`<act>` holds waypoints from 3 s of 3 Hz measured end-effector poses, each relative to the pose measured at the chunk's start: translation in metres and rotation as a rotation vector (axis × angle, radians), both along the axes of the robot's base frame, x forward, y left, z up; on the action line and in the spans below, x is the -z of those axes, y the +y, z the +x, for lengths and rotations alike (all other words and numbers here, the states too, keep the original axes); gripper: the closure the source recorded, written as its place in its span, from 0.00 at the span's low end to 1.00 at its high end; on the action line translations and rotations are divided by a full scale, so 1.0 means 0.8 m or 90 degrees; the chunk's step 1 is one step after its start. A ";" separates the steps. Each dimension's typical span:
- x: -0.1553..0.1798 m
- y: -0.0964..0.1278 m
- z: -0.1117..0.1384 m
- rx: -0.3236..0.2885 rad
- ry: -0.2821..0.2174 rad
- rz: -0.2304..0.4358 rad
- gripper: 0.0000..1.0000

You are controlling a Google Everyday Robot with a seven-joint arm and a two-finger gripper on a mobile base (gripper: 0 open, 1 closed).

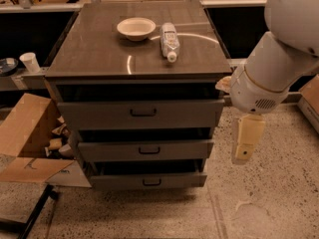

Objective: Open top drawer

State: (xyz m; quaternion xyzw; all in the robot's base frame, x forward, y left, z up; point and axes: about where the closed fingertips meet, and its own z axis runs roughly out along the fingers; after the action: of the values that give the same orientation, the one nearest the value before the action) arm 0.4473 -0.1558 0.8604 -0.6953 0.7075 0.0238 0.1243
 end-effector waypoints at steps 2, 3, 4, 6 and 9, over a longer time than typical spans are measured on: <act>0.017 0.048 0.023 -0.065 0.021 -0.021 0.00; 0.027 0.065 0.037 -0.079 0.042 -0.015 0.00; 0.092 0.045 0.071 -0.067 0.072 -0.004 0.00; 0.118 0.044 0.076 -0.066 0.094 0.001 0.00; 0.149 0.041 0.141 -0.112 0.016 -0.006 0.00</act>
Offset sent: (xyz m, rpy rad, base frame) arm 0.0303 0.0586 -0.0245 -0.0372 0.0757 0.1532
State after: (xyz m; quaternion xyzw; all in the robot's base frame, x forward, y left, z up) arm 0.5602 -0.1227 0.7414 -0.7551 0.6452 0.0401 0.1096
